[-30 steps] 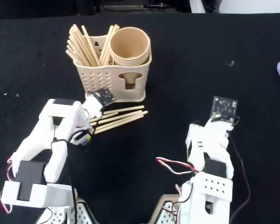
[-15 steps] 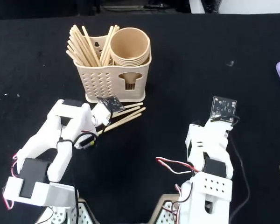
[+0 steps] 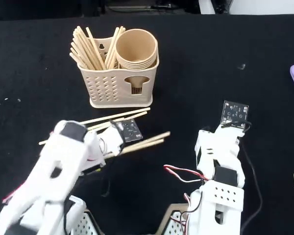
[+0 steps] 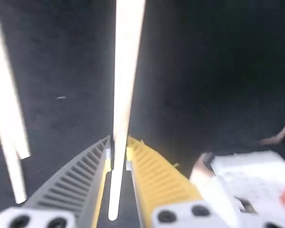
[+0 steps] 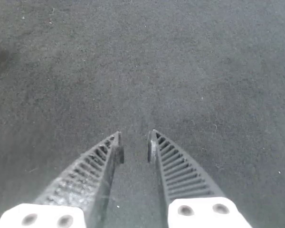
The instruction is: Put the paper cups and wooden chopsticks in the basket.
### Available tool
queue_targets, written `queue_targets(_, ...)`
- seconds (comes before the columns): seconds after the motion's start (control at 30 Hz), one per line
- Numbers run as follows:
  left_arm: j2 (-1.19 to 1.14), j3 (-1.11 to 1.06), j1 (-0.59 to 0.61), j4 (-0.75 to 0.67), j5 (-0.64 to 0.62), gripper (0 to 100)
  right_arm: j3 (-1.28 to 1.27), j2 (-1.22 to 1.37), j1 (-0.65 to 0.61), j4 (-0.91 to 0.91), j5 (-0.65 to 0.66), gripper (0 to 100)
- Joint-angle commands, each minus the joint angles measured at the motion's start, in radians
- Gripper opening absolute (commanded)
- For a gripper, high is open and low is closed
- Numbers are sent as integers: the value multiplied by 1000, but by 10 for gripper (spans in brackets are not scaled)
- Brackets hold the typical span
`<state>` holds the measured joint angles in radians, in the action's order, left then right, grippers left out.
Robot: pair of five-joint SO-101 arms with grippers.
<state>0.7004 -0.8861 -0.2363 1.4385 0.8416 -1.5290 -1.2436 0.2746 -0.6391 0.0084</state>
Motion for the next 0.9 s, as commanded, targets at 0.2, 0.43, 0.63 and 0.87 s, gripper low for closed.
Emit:
queue_targets(0.2, 566, 200, 1, -83, -279, 29, 12, -24, -15, 26, 11, 97)
queue_targets(0.43, 744, 156, 41, -542, -540, 29, 12, -24, -15, 25, 11, 97)
queue_targets(0.63, 667, 28, 151, -1011, -815, 29, 12, -24, -12, 23, 11, 97)
queue_targets(0.87, 350, -2, 156, -1401, -999, 29, 12, -24, -15, 23, 11, 98)
